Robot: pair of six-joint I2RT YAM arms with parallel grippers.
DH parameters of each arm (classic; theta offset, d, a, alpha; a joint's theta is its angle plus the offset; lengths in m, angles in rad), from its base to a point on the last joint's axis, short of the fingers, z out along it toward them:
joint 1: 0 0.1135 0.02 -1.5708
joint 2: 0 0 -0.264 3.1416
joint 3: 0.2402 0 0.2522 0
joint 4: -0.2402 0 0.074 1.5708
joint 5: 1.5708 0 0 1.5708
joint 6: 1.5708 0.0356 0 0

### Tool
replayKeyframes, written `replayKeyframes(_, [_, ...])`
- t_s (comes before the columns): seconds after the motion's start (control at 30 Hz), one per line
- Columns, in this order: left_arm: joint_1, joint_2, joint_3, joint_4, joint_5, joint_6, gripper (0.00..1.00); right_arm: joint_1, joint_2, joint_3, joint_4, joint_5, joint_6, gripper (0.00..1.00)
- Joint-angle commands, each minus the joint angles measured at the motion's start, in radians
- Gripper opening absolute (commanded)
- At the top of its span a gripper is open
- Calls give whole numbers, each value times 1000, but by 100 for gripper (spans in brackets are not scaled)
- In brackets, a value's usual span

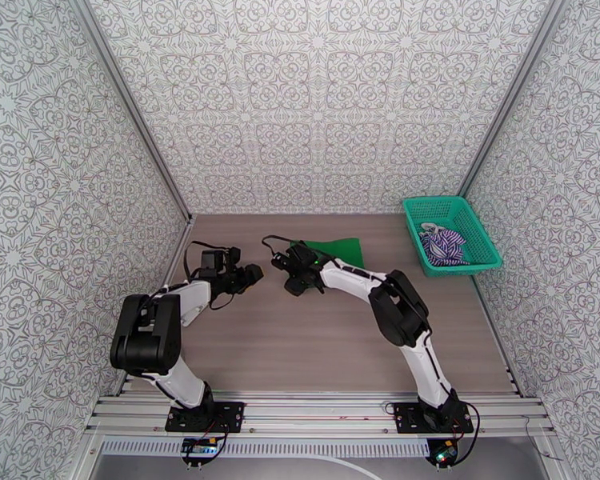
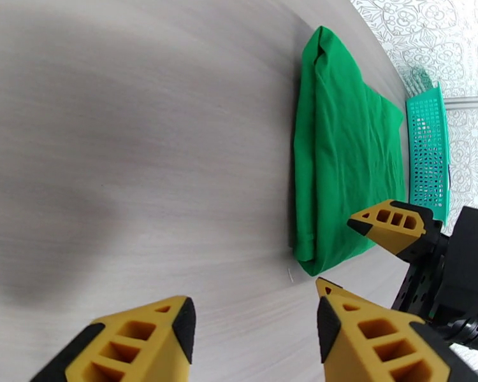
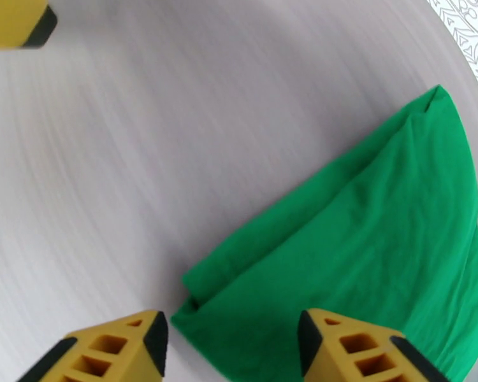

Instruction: Fold and stack the mixed laundry pile

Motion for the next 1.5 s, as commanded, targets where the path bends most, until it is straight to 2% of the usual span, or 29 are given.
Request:
replayKeyframes(0.0, [12,16,-15,48,-16,-55,57,-2,37,20,-47,-36,18,52])
replayKeyframes(0.13, [11,26,-3,56,-21,-73,57,-3,48,20,-51,-60,37,46])
replayKeyframes(0.27, [7,29,-4,71,-14,-90,57,-13,47,31,-48,-71,58,27])
replayKeyframes(0.47, [-28,38,-31,148,-8,-182,57,-64,-51,-18,16,-154,109,16])
replayKeyframes(0.67, [-113,93,-69,359,-82,-418,60,-126,-129,-70,84,-269,163,12])
replayKeyframes(0.83, [-184,185,-42,541,-94,-571,60,-138,-132,-80,77,-289,150,10])
replayKeyframes(1.1, [-282,252,32,535,-191,-672,69,-144,-134,-100,87,-318,146,9])
replayKeyframes(1.27, [-343,267,82,436,-293,-720,68,-145,-140,-103,101,-334,146,8])
replayKeyframes(1.47, [-367,322,190,368,-335,-749,68,-151,-155,-129,127,-363,145,6])
